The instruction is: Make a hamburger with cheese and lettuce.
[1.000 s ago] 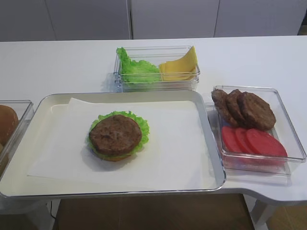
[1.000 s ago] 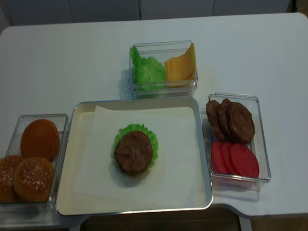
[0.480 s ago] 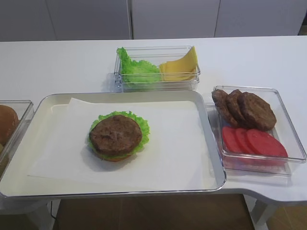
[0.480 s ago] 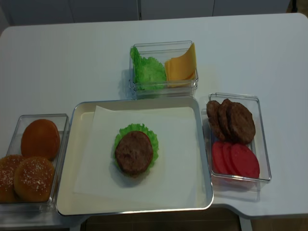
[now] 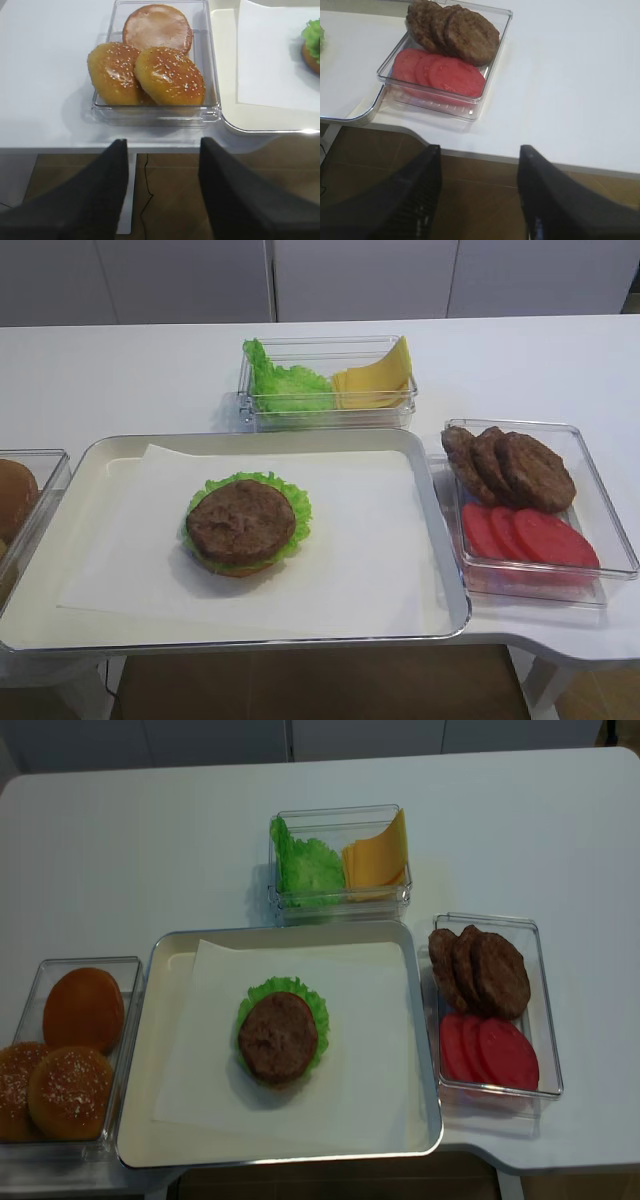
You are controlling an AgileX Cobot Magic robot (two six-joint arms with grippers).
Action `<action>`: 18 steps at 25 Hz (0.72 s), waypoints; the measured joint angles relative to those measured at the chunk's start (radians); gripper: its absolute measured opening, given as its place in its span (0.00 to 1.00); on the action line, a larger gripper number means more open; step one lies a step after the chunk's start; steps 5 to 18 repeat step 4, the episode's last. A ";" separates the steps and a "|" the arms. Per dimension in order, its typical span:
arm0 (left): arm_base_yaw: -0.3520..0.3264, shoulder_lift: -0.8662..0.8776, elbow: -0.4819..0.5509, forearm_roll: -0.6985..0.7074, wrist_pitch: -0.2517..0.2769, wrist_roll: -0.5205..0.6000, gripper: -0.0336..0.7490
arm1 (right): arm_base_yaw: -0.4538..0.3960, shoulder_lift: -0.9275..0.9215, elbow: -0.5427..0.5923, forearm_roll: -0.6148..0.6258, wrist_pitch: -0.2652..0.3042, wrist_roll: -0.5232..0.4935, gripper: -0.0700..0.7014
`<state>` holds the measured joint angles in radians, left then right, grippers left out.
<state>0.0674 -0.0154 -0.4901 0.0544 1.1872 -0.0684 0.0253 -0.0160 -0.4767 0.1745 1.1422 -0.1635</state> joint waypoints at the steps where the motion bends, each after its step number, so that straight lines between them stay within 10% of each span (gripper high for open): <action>1: 0.000 0.000 0.000 0.000 0.000 0.000 0.48 | 0.000 0.000 0.000 0.000 0.000 0.000 0.57; 18: 0.000 0.000 0.000 0.000 0.000 0.000 0.48 | 0.000 0.000 0.000 0.000 0.000 0.000 0.56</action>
